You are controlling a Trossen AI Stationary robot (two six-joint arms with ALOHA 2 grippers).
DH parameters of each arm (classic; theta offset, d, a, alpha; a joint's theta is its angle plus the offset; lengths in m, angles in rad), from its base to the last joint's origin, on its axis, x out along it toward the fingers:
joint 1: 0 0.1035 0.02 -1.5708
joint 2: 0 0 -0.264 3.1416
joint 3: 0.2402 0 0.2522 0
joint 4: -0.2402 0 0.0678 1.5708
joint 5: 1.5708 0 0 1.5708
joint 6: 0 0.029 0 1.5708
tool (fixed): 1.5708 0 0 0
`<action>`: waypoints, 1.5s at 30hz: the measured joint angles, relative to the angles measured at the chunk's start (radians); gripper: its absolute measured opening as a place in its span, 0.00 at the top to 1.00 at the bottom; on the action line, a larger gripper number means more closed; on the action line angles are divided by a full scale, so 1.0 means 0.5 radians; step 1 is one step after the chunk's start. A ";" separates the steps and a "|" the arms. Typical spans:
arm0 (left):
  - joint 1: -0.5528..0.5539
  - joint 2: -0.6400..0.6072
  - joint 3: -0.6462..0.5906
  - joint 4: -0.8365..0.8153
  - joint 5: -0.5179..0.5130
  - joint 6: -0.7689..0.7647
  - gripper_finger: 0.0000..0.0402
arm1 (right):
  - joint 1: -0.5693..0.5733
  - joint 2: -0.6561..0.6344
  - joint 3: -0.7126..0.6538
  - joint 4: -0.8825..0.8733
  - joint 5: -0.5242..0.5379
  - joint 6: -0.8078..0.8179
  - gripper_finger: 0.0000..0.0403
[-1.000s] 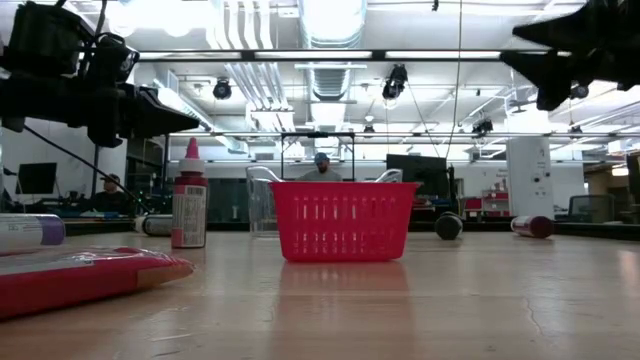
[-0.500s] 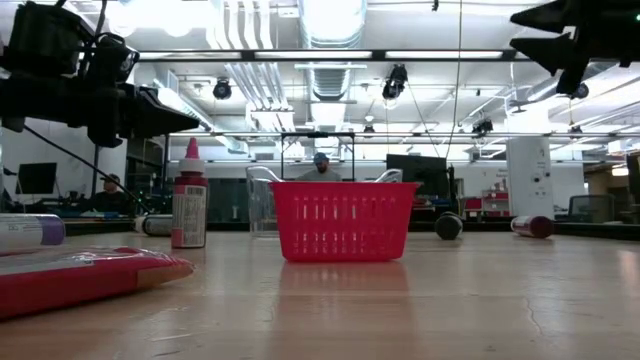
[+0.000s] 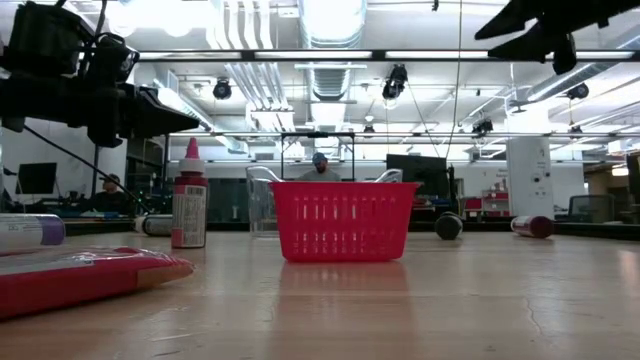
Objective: Pick & Place Food Item
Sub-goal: Put the right black food coloring bottle into the transparent bin
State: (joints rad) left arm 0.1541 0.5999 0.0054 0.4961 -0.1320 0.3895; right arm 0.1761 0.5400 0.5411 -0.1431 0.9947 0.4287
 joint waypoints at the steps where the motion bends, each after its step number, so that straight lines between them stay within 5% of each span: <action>1: 0.000 0.000 0.000 0.000 0.000 0.000 0.93 | 0.000 0.063 0.082 -0.176 0.001 0.171 0.46; 7: 0.000 0.000 0.000 0.000 0.000 0.000 0.93 | -0.031 0.426 0.564 -1.193 -0.014 1.282 0.46; 12: 0.000 0.000 0.000 0.000 0.000 0.000 0.93 | -0.095 0.689 0.865 -1.737 -0.199 1.731 0.46; 27: 0.000 0.000 0.000 0.000 0.000 0.000 0.93 | -0.392 1.364 1.332 -1.857 -0.731 1.760 0.46; 45: 0.000 0.001 0.000 0.000 0.000 0.000 0.93 | -0.976 1.812 1.202 -1.700 -1.218 1.985 0.46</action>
State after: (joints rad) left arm 0.1543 0.6003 0.0051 0.4961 -0.1319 0.3895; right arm -0.3118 1.4459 1.1423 -0.9933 0.3858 1.4211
